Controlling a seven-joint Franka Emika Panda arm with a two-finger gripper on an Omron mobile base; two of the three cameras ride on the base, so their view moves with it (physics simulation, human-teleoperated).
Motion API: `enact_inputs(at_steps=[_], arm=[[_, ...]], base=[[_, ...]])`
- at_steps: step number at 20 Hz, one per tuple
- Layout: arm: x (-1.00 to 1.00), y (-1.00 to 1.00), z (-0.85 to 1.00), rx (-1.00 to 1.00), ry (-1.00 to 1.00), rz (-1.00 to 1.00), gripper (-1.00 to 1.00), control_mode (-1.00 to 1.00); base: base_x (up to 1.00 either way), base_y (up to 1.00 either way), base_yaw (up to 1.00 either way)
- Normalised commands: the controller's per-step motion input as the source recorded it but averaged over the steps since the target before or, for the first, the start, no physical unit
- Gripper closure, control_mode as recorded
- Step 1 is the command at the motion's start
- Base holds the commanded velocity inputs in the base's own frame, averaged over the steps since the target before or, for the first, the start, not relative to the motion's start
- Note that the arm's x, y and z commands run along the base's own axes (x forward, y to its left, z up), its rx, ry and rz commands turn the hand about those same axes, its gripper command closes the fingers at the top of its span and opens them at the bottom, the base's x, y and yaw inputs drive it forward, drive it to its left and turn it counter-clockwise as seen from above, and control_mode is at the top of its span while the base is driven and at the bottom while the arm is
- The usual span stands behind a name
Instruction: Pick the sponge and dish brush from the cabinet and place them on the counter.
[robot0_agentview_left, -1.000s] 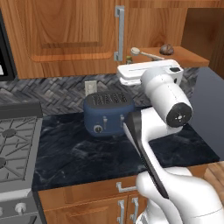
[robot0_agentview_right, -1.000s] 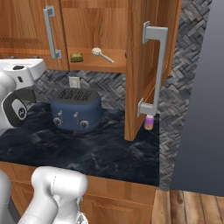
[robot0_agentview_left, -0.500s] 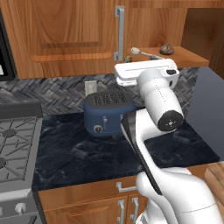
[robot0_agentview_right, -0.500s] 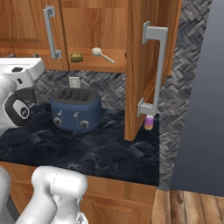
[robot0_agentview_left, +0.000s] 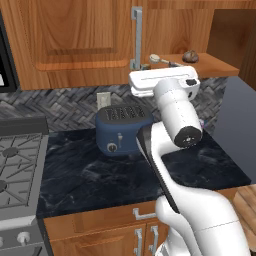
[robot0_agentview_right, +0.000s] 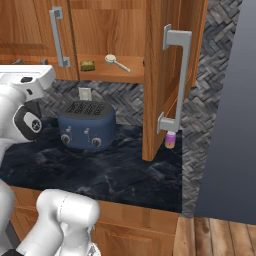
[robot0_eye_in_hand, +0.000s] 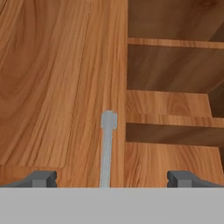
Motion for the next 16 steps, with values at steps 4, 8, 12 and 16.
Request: enact_inputs(at_steps=[4,8,12,16], arm=[[0.18,0.0,0.09,0.0,0.0,0.0,-1.0,-1.0],[0.22,0.0,0.06,0.0,0.0,0.0,-1.0,-1.0],[0.32,0.0,0.0,0.0,0.0,0.0,-1.0,-1.0],[0.35,0.0,-0.02,0.0,0.0,0.0,-1.0,-1.0]], base=[[0.0,0.0,0.0],[0.0,0.0,0.0],[0.0,0.0,0.0],[0.0,0.0,0.0]])
